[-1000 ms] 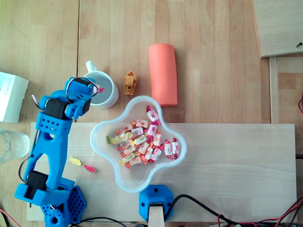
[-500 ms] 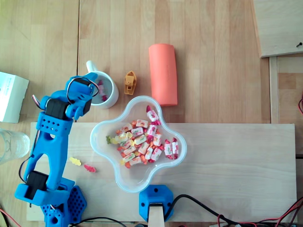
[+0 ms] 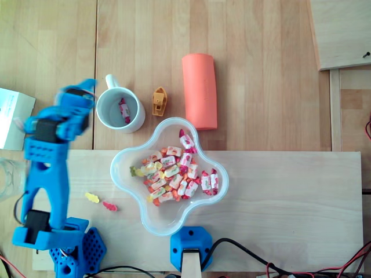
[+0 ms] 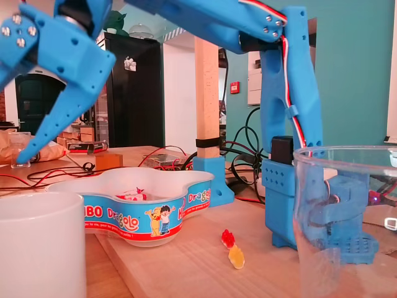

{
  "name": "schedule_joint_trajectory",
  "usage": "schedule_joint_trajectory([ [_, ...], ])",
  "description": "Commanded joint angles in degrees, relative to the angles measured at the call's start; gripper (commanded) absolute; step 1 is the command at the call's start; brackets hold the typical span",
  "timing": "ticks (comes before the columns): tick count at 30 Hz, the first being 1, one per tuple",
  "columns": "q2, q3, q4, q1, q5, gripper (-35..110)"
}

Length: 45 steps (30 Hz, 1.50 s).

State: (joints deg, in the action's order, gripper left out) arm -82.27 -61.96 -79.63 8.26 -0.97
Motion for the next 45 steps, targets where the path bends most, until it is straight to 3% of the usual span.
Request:
schedule_joint_trajectory([
  [1, -5.27, 2.11, -0.35, -6.94, -0.62, 23],
  [6, -5.10, -0.97, 0.44, -15.38, -0.79, 24],
  [10, -5.19, -8.44, 6.68, -18.11, -5.01, 24],
  [17, -6.50, -28.30, 22.76, -18.02, -11.51, 23],
  [23, -6.50, -38.58, 37.00, -18.46, -10.72, 23],
  [39, -6.94, -57.30, 59.50, -18.54, -9.40, 23],
  [45, -18.28, -71.46, 71.89, -18.81, -9.14, 23],
])
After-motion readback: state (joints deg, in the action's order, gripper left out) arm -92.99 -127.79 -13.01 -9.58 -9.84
